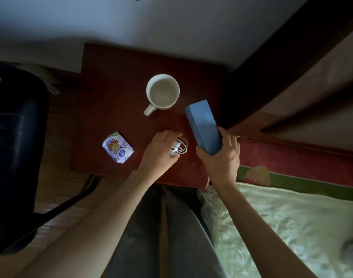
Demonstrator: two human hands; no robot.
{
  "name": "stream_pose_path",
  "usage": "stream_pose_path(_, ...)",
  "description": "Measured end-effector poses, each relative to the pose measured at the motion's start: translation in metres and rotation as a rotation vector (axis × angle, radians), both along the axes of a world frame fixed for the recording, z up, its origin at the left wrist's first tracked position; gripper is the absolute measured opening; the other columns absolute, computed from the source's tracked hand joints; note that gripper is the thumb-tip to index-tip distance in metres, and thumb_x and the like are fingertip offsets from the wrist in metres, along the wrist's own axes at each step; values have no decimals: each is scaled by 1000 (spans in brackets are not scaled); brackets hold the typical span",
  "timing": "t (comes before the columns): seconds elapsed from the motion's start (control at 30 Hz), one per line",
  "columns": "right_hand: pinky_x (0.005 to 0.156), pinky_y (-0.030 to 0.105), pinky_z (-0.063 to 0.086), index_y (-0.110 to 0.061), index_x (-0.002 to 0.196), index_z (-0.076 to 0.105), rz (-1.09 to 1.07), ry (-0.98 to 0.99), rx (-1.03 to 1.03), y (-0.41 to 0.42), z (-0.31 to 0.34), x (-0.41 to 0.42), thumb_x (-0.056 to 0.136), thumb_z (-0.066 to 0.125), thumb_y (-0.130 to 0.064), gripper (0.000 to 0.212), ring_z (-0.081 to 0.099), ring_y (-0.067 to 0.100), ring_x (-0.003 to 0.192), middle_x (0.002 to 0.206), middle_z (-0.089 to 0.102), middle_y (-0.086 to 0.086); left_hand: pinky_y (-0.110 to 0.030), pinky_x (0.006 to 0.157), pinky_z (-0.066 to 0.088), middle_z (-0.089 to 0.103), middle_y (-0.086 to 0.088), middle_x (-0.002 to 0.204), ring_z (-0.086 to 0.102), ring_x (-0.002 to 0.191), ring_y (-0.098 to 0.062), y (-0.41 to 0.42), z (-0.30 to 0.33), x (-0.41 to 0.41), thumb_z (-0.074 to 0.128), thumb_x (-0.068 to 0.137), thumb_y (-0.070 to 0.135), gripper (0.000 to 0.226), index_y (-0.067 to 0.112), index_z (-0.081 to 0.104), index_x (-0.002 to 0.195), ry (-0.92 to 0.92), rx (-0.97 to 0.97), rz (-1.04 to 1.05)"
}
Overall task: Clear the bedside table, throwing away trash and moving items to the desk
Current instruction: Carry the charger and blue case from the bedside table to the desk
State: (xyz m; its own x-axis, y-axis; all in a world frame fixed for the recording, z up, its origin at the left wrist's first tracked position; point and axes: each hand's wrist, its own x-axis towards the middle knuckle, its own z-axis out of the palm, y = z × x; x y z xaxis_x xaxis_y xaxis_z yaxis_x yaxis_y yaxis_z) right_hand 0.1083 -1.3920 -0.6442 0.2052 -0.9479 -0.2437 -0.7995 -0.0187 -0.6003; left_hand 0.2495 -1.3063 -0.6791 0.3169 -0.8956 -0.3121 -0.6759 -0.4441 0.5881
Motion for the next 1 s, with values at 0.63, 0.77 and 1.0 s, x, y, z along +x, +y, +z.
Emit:
stream_pose_path(0.63, 84, 36, 46, -11, 124, 57, 246, -83, -52, 15, 85, 10, 59, 82, -23, 71, 54, 26, 102, 111, 62, 6, -18, 84, 50, 60, 11, 106, 61, 99, -4, 57, 113, 22, 79, 72, 10, 50, 19, 58, 115, 250, -281, 542)
stream_pose_path(0.77, 82, 26, 38, -17, 125, 54, 389, -90, -78, 37, 125, 17, 59, 80, -30, 72, 52, 22, 104, 114, 60, 0, -21, 90, 49, 55, -1, 116, 56, 107, -10, 98, 166, 27, 81, 69, 9, 53, 11, 59, 117, 146, -334, 632)
stream_pose_path(1.0, 79, 24, 37, -15, 126, 54, 610, -97, -118, 96, 189, 37, 59, 82, -30, 74, 51, 20, 104, 117, 58, 0, -2, 78, 43, 53, 1, 119, 54, 101, -5, 191, 242, 28, 82, 66, 11, 59, 18, 59, 119, 76, -319, 888)
